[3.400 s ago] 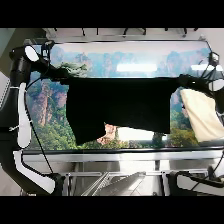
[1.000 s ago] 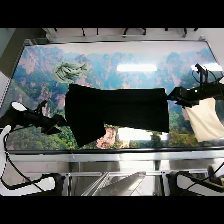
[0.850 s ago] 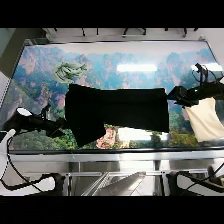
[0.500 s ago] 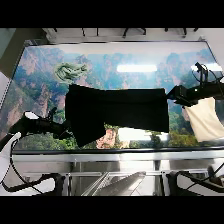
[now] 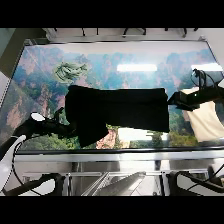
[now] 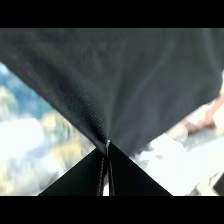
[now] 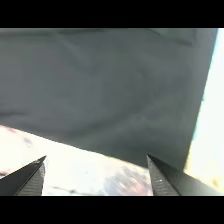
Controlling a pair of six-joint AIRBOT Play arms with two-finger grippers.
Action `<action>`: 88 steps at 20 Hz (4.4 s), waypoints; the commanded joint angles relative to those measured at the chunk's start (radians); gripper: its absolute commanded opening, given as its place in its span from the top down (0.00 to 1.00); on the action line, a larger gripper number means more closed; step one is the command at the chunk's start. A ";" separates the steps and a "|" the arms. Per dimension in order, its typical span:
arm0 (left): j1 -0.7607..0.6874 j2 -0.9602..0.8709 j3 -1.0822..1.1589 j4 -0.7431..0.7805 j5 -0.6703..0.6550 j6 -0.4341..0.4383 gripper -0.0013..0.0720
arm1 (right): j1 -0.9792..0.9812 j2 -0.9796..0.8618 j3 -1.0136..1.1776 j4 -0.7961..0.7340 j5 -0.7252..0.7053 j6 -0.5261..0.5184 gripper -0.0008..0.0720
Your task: Fold the shirts.
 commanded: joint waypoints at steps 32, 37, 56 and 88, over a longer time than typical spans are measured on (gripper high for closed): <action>0.180 0.389 0.122 0.325 -0.392 -0.152 0.96 | -0.090 -0.099 -0.369 0.105 -0.079 -0.216 0.95; 0.180 0.524 0.121 0.357 -0.451 -0.177 0.96 | -0.090 0.299 -0.375 -0.187 0.093 -0.003 0.95; 0.087 -0.261 0.732 0.254 -0.229 -0.154 0.96 | -0.076 0.056 -0.277 -0.035 -0.217 0.014 0.95; 0.042 -0.060 0.901 0.323 -0.313 -0.209 0.96 | -0.178 -0.433 0.065 0.176 0.059 -0.223 0.02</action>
